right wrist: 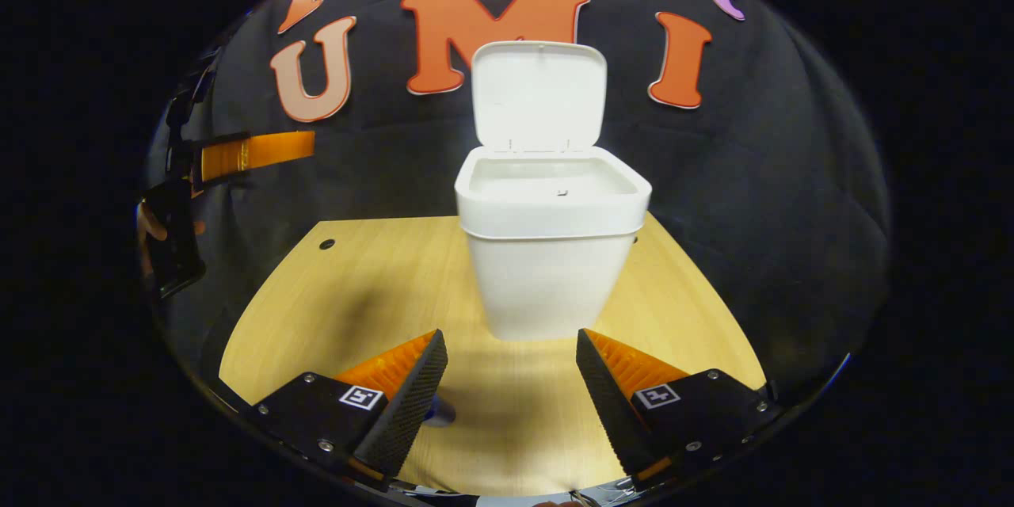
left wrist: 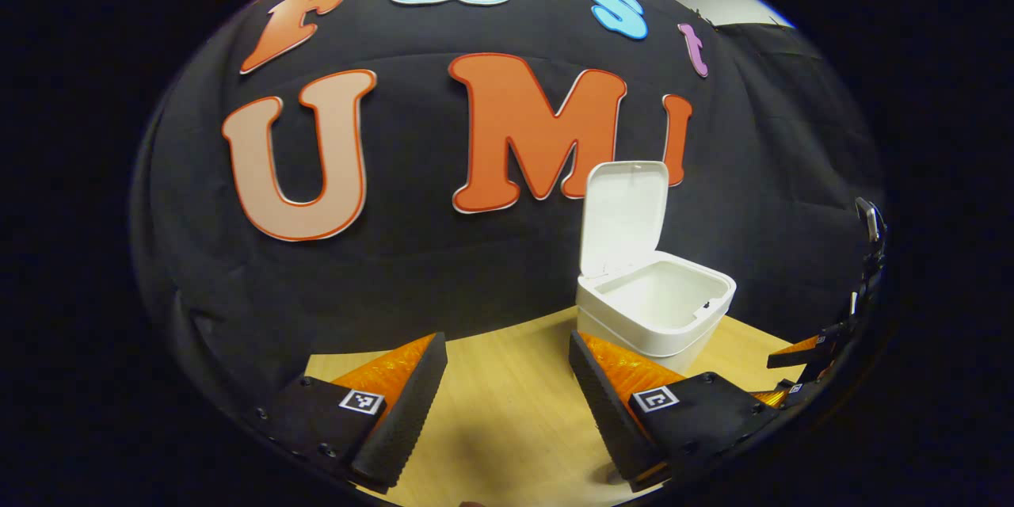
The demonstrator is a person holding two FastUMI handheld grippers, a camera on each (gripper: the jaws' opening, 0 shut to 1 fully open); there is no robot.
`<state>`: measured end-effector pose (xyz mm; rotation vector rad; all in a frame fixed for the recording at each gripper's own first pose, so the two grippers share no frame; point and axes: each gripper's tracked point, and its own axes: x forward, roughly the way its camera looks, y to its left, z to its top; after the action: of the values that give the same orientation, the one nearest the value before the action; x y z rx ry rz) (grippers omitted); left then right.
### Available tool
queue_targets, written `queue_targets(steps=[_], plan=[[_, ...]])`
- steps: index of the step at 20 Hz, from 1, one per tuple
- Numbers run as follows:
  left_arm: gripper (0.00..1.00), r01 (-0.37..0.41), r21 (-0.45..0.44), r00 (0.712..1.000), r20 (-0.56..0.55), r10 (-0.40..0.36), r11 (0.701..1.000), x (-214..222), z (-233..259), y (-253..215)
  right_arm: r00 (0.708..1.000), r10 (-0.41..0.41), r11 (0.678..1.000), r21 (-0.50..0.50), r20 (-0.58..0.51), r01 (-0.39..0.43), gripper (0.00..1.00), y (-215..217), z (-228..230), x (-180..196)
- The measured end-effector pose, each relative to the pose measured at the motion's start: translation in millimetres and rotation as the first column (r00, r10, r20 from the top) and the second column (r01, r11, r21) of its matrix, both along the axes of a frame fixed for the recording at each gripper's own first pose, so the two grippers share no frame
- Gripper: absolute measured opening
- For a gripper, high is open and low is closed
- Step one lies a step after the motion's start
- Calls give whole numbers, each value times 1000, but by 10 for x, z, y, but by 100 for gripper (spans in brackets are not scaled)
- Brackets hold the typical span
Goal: Press the lid of the desktop garbage bin to open it, pick up the crumpled paper on the desktop and throw it into the bin, then pick up the pop can on the desktop and drop it into the bin, and finally close the garbage bin lid.
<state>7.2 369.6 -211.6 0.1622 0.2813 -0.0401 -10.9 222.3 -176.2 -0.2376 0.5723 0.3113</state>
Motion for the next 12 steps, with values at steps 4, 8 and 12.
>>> queue_targets(steps=[4,8,12], plan=[[97,-91,3,996,12,91,996,-371,-23,548,996,79,996,-29,-34,-80,99,406,-268,-80],[98,-163,9,987,13,163,987,-647,-63,924,985,131,989,-55,-112,-138,100,655,-602,-240],[98,-208,1,978,20,208,978,-817,-121,1185,973,154,977,-118,-174,-176,100,766,-961,-299]])
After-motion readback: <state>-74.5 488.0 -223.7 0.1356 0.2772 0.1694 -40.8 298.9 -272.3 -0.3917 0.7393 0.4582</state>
